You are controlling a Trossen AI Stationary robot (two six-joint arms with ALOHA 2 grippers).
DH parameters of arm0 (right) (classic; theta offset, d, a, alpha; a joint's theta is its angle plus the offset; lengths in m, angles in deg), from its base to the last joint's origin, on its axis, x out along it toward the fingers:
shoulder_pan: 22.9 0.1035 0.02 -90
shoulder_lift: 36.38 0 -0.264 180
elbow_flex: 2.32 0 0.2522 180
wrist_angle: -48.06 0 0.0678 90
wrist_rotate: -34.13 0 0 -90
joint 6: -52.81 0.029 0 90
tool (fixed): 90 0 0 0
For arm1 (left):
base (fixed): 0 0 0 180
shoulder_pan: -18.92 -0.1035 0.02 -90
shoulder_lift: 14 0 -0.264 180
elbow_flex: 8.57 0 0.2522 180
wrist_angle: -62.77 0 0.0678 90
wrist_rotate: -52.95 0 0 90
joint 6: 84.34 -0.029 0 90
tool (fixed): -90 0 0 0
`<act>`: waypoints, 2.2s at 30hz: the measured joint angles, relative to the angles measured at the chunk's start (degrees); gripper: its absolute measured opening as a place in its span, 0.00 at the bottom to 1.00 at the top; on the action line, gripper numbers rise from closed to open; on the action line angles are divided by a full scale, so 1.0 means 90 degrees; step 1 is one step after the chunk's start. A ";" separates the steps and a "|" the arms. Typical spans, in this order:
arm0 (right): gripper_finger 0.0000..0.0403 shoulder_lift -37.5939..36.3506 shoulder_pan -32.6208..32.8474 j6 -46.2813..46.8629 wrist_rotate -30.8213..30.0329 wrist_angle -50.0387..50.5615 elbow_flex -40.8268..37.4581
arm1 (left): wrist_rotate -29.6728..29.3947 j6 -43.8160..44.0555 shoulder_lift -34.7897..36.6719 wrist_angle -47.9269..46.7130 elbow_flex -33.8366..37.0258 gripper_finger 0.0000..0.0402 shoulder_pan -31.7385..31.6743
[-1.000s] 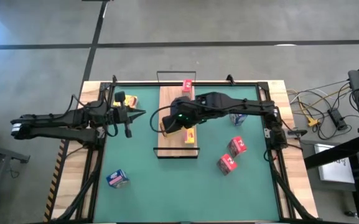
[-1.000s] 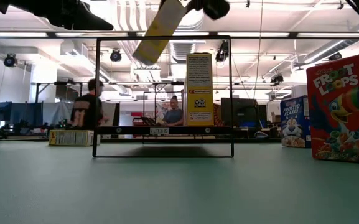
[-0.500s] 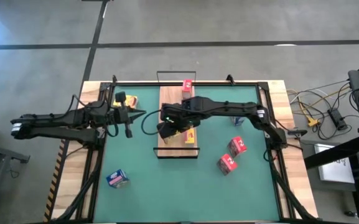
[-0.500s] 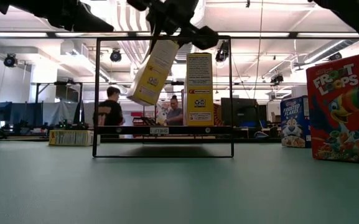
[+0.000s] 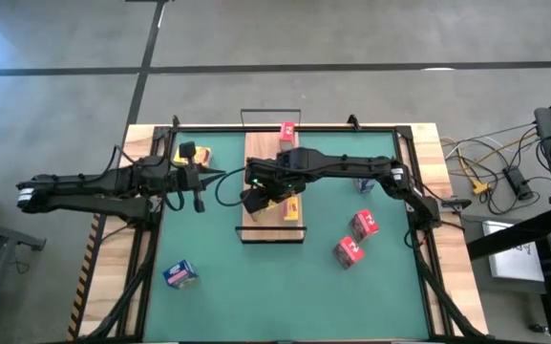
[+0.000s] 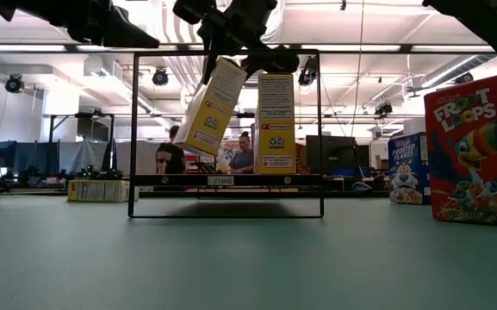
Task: Stack cereal on shelf
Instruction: Put the right yellow cereal box on the shelf aligned with the other yellow cereal box
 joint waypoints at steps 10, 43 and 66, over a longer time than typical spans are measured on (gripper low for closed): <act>0.59 0.0000 -0.0001 -0.0022 0.0002 -0.0012 0.0000 | 0.0000 0.0001 -0.0038 -0.0018 0.0000 0.00 0.0002; 0.53 -0.2847 0.0220 -0.7001 0.0405 -0.1200 -0.3162 | 0.0829 0.2007 -0.0537 0.0615 -0.0236 0.00 0.0002; 0.52 -0.5533 0.0229 -0.6863 0.0166 -0.7156 -0.8838 | 0.1571 0.2550 -0.2093 -0.0739 -0.1625 0.00 0.0012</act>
